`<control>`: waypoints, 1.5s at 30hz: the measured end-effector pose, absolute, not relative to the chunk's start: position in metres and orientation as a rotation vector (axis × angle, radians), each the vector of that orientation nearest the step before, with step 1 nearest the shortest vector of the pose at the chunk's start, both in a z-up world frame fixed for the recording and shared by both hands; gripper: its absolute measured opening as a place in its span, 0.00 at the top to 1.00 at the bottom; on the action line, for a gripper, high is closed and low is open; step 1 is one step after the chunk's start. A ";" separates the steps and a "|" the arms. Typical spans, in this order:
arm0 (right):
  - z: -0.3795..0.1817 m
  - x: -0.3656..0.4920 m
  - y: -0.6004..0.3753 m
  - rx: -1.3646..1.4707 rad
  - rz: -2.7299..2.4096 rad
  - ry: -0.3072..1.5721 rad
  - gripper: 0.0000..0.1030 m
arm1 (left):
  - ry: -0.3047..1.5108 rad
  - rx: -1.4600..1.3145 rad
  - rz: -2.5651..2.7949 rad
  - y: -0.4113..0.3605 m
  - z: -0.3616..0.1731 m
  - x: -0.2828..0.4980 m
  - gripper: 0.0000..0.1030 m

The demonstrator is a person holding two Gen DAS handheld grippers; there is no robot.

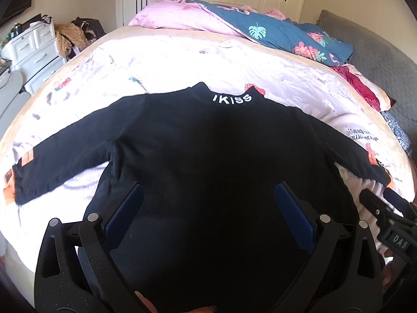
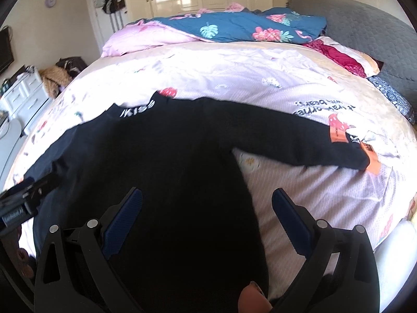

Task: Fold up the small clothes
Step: 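Move the right tool to the orange-tagged sleeve cuff and grasp it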

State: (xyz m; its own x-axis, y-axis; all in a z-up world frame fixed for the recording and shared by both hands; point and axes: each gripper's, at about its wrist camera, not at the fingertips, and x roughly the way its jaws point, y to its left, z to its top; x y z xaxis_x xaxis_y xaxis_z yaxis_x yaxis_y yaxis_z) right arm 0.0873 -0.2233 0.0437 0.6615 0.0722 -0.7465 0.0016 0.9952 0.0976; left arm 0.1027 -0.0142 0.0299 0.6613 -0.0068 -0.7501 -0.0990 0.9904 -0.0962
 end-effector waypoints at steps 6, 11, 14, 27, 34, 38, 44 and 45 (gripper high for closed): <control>0.054 0.117 -0.238 0.122 -0.055 0.818 0.04 | 0.850 -0.134 0.039 -0.022 0.034 0.135 0.09; 0.061 0.137 -0.252 0.170 -0.163 0.787 0.04 | 0.860 -0.125 0.038 -0.030 0.033 0.158 0.09; 0.063 0.151 -0.261 0.222 -0.207 0.787 0.04 | 0.871 -0.123 0.033 -0.036 0.032 0.173 0.09; 0.064 0.201 -0.321 0.437 -0.452 0.747 0.04 | 0.941 -0.125 0.016 -0.067 0.016 0.230 0.09; 0.036 0.195 -0.366 0.541 -0.576 0.753 0.04 | 0.982 -0.150 -0.022 -0.081 -0.002 0.247 0.09; 0.019 0.187 -0.392 0.638 -0.648 0.757 0.04 | 0.985 -0.158 -0.035 -0.087 -0.009 0.251 0.09; 0.002 0.174 -0.423 0.734 -0.723 0.752 0.04 | 0.992 -0.154 -0.028 -0.093 -0.017 0.254 0.09; 0.000 0.172 -0.428 0.755 -0.730 0.750 0.04 | 0.994 -0.150 -0.029 -0.096 -0.018 0.255 0.09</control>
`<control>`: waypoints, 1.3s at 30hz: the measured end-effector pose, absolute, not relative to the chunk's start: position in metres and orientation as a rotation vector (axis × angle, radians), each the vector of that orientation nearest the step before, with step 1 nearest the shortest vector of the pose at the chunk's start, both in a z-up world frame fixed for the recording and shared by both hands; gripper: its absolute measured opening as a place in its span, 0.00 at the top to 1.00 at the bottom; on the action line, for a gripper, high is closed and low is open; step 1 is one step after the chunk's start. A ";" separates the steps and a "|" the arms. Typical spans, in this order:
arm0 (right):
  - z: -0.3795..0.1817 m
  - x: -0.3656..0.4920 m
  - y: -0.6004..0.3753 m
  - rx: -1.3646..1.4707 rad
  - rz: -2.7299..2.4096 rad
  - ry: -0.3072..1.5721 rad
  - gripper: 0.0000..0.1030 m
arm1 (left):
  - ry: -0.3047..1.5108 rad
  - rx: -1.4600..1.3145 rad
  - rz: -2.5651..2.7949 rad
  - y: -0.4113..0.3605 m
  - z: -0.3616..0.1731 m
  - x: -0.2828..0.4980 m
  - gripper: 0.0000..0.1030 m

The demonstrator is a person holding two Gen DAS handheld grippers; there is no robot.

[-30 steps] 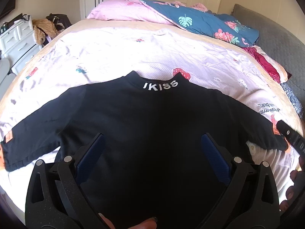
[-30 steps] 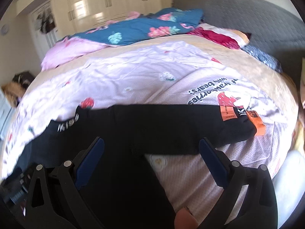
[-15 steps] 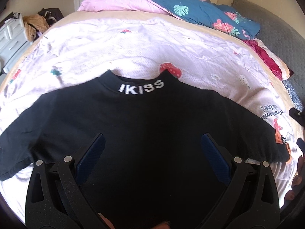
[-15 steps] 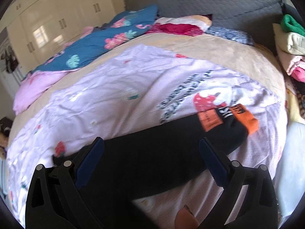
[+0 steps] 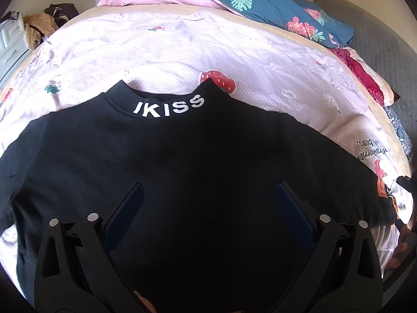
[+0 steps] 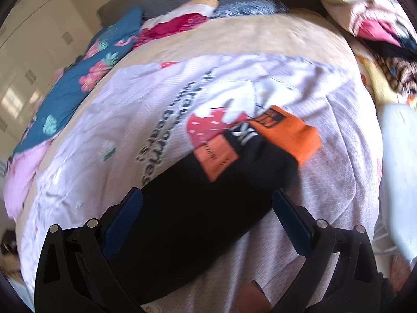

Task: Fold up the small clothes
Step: 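Move the right tool to the orange-tagged sleeve cuff and grasp it, then lift the sleeve with the right tool, lay it across the shirt body, release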

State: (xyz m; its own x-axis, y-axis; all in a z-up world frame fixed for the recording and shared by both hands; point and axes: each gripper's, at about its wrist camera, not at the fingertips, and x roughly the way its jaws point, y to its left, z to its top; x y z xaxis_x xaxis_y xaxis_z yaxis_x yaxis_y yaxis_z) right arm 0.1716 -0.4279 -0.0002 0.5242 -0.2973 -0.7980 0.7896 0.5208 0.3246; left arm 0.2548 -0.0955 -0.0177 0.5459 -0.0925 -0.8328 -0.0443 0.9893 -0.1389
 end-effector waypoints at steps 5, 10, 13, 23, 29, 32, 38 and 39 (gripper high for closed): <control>-0.010 0.164 -0.444 0.829 -0.759 0.752 0.04 | 1.001 -0.127 -0.047 -0.111 -0.022 0.256 0.09; -0.028 0.162 -0.464 0.909 -0.787 0.778 0.04 | 0.994 -0.087 -0.074 -0.132 -0.024 0.260 0.09; -0.036 0.162 -0.474 0.944 -0.781 0.779 0.04 | 1.000 -0.084 -0.089 -0.141 -0.028 0.264 0.09; -0.052 0.162 -0.508 1.103 -0.693 0.604 0.68 | 0.993 -0.108 -0.095 -0.136 -0.028 0.261 0.09; -0.017 0.174 -0.490 0.994 -0.488 0.494 0.83 | 0.968 -0.140 -0.088 -0.114 -0.008 0.252 0.09; 0.005 0.182 -0.474 0.929 -0.356 0.463 0.83 | 0.952 -0.157 -0.085 -0.103 0.004 0.247 0.09; 0.045 0.199 -0.429 0.763 -0.136 0.437 0.83 | 0.912 -0.221 -0.071 -0.071 0.028 0.239 0.09; 0.051 0.201 -0.420 0.737 -0.108 0.425 0.83 | 0.907 -0.225 -0.067 -0.067 0.031 0.238 0.09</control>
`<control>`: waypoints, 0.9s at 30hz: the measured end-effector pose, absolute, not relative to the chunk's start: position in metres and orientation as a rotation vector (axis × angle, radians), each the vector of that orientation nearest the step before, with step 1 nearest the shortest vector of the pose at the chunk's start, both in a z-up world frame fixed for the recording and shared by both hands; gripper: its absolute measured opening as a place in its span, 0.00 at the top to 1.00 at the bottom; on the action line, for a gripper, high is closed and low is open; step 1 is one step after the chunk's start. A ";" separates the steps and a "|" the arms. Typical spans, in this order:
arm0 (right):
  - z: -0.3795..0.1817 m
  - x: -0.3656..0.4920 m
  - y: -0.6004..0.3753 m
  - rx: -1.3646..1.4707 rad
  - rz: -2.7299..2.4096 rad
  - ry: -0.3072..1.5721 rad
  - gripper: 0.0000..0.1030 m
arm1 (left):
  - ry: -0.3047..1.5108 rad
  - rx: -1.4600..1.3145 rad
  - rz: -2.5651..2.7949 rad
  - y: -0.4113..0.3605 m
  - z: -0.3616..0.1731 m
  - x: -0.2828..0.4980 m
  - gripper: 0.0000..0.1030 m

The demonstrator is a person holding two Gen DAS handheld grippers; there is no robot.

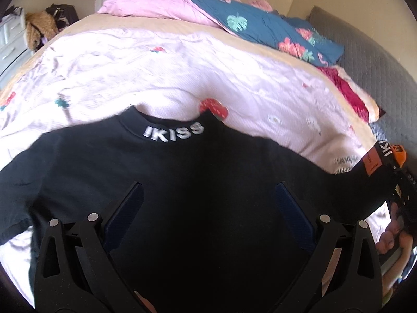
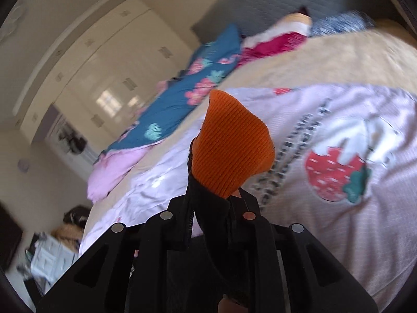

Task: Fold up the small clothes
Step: 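Lift the sleeve with the right tool, lay it across the shirt body, release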

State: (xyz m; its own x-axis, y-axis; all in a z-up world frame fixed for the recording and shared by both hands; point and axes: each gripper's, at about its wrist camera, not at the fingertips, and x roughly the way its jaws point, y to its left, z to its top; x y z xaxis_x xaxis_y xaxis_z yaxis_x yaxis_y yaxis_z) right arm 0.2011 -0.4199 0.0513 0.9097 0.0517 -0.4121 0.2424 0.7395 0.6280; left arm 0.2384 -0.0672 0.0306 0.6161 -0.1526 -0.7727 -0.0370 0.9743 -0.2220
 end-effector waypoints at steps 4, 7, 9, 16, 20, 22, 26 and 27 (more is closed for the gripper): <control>0.073 0.201 -0.385 0.655 0.026 0.389 0.83 | 0.879 -0.271 -0.057 -0.045 0.042 0.228 0.09; 0.079 0.199 -0.361 0.621 0.125 0.388 0.83 | 0.872 -0.330 -0.063 -0.027 0.045 0.221 0.09; 0.082 0.201 -0.344 0.582 0.169 0.393 0.83 | 0.869 -0.364 -0.067 -0.017 0.046 0.218 0.09; 0.081 0.206 -0.292 0.499 0.307 0.447 0.83 | 0.852 -0.476 -0.105 0.015 0.042 0.204 0.09; 0.076 0.209 -0.261 0.418 0.351 0.484 0.83 | 0.853 -0.535 -0.162 0.024 0.037 0.199 0.09; 0.070 0.208 -0.239 0.369 0.368 0.506 0.83 | 0.862 -0.587 -0.192 0.030 0.031 0.198 0.09; 0.052 0.210 -0.211 0.305 0.412 0.571 0.83 | 0.876 -0.646 -0.215 0.038 0.020 0.197 0.09; 0.048 0.208 -0.204 0.290 0.420 0.582 0.83 | 0.877 -0.650 -0.215 0.040 0.018 0.197 0.09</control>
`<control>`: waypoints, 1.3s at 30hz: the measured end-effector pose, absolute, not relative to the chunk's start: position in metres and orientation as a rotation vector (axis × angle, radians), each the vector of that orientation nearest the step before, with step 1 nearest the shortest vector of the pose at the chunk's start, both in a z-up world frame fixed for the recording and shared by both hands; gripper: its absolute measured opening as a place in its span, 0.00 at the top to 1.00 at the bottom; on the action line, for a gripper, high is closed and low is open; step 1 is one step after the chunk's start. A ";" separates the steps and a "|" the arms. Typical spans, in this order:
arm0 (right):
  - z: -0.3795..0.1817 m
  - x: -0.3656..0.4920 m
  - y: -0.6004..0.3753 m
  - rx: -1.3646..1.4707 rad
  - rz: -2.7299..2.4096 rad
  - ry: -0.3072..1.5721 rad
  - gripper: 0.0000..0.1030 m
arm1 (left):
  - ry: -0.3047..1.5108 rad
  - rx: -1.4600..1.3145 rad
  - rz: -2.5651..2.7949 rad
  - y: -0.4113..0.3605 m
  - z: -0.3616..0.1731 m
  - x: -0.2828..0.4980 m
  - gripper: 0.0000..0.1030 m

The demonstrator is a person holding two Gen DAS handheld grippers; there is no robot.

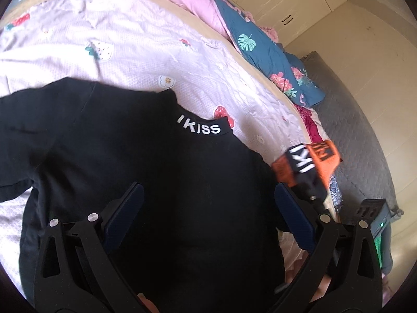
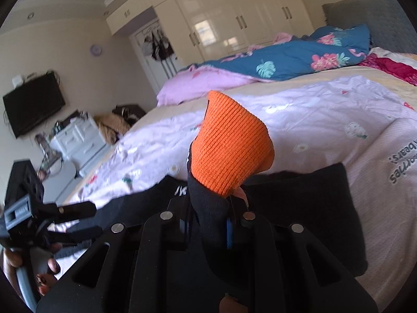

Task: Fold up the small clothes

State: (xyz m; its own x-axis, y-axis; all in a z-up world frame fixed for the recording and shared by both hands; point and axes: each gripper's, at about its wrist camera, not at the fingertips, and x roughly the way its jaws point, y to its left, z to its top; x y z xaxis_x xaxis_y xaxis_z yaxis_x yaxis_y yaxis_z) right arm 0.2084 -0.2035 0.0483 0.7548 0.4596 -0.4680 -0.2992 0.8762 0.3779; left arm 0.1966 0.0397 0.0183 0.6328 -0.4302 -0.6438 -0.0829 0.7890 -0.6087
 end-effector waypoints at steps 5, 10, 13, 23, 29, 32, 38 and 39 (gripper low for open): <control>0.030 0.204 -0.166 0.195 0.485 0.655 0.81 | 0.899 -0.719 -0.242 0.047 0.004 0.199 0.09; 0.014 0.201 -0.143 0.147 0.544 0.743 0.76 | 0.932 -0.747 -0.230 0.047 -0.010 0.205 0.09; 0.011 0.199 -0.144 0.186 0.600 0.790 0.57 | 0.956 -0.737 -0.216 0.042 -0.017 0.208 0.09; 0.030 0.215 -0.198 0.317 0.533 0.788 0.47 | 1.065 -0.536 -0.149 0.008 -0.040 0.216 0.39; 0.028 0.225 -0.228 0.367 0.429 0.795 0.47 | 1.072 -0.363 -0.069 -0.013 -0.046 0.214 0.46; 0.027 0.227 -0.242 0.400 0.395 0.797 0.47 | 1.047 -0.314 -0.003 -0.008 -0.038 0.208 0.37; 0.027 0.230 -0.254 0.440 0.363 0.793 0.46 | 1.081 -0.403 -0.044 0.007 -0.043 0.198 0.41; 0.027 0.230 -0.255 0.440 0.360 0.792 0.46 | 1.096 -0.429 -0.063 0.004 -0.048 0.199 0.49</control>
State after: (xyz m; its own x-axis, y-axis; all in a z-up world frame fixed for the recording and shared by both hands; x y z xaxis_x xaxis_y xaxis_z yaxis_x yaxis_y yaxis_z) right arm 0.2299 -0.2553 0.0273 0.6504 0.4666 -0.5994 -0.1445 0.8507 0.5054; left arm 0.1988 0.0036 -0.0481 0.4638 -0.2589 -0.8472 -0.1594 0.9163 -0.3673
